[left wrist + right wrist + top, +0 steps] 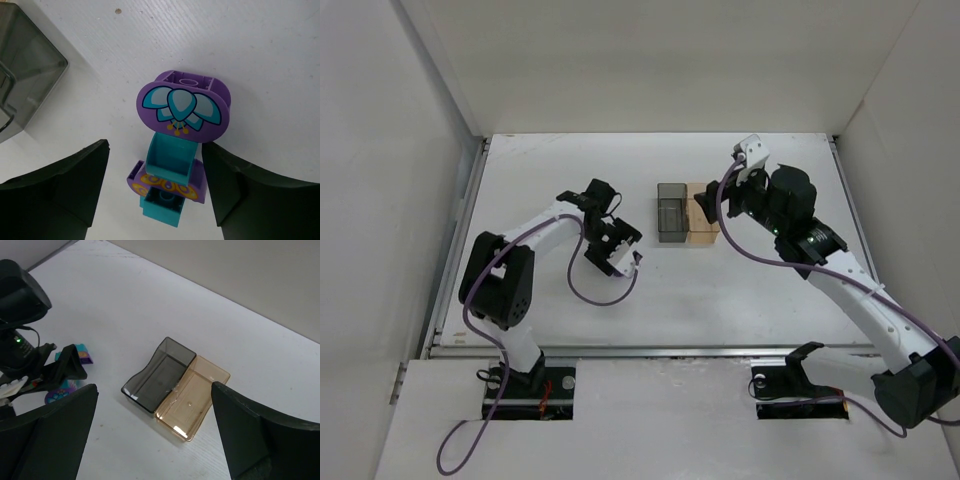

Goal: Sort the legos into containers by color

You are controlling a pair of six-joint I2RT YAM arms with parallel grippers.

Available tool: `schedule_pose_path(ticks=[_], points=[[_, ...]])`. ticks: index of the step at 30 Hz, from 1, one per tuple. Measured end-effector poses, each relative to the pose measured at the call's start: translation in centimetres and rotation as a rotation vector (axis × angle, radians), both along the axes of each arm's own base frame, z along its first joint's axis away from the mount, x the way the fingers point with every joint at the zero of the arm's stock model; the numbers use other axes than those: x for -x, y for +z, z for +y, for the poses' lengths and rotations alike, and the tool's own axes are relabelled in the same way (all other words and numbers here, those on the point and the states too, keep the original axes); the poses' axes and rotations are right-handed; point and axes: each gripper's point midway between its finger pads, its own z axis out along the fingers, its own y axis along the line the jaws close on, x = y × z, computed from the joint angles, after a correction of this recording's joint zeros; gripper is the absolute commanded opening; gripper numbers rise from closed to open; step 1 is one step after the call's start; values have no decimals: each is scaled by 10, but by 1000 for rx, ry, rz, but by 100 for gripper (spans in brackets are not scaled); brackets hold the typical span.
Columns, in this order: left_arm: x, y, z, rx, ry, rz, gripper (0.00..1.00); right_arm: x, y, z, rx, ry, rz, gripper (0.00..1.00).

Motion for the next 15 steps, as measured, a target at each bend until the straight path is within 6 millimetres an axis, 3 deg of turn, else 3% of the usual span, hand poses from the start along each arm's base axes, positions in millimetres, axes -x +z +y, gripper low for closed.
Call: schedule_pose_path(ticks=[5, 8, 9, 10, 11, 14, 15], points=[[-2, -10, 2, -31, 6, 43, 59, 2, 0, 4, -18, 18, 13, 100], [1, -11, 4, -44, 9, 54, 48, 3, -2, 6, -23, 27, 22, 100], [1, -12, 5, -48, 9, 56, 41, 3, -3, 7, -23, 31, 25, 100], [2, -12, 6, -51, 9, 58, 24, 2, -4, 8, -24, 34, 30, 100], [3, -13, 6, -52, 11, 61, 17, 2, -6, 9, -25, 35, 36, 100], [2, -11, 6, -46, 34, 60, 0, 1, -13, 13, -24, 47, 57, 100], [1, -11, 6, -45, 45, 63, 0, 1, -15, 15, -24, 53, 65, 100]])
